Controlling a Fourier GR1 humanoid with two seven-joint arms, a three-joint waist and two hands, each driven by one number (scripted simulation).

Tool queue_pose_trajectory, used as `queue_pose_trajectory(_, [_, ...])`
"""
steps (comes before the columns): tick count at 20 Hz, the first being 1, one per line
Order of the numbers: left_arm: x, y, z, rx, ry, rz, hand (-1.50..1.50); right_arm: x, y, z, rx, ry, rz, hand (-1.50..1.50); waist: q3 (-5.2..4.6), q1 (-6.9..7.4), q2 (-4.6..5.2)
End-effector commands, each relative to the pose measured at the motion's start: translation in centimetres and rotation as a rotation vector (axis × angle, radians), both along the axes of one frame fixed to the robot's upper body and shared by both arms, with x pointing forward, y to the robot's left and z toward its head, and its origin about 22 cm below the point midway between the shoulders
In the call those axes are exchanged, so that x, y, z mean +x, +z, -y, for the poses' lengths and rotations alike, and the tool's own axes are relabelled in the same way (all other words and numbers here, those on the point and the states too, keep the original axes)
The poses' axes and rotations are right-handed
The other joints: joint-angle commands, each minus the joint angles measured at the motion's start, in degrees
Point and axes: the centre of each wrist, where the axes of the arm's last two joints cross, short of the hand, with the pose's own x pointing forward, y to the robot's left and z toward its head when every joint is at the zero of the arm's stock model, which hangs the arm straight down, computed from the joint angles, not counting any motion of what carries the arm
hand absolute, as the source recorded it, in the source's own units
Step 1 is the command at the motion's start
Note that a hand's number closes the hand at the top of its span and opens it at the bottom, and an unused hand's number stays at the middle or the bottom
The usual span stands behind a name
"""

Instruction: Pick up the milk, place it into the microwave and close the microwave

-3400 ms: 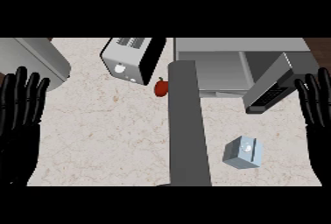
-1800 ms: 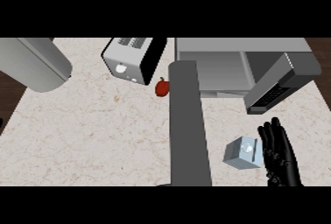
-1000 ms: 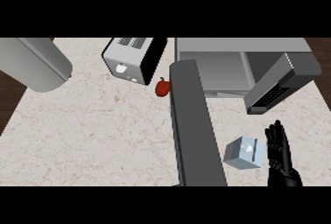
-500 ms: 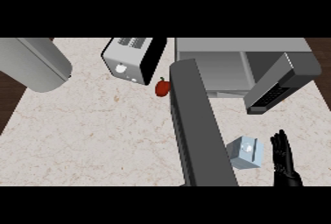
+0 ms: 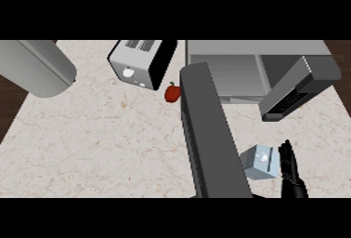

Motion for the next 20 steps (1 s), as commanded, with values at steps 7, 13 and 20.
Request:
queue_pose_trajectory(7, [-2.8,-0.1,1.0,0.001,-0.004,0.001,-1.50,2.0,-3.9,1.5,-0.064,-0.035,0.005,-1.50,0.01,0.41,-0.01])
queue_pose_trajectory(13, [-0.6,-0.2,-0.2,-0.011,0.000,-0.012,-1.50,2.7,-5.2,2.6,-0.032,0.026,-0.009,1.50,0.00,0.03,0.03])
queue_pose_trajectory(20, [-1.6,-0.2,-0.4,-0.009,-0.018,-0.017,-1.50,4.5,-5.5,1.6,-0.134,0.087,0.119,1.50,0.01,0.21,0.02])
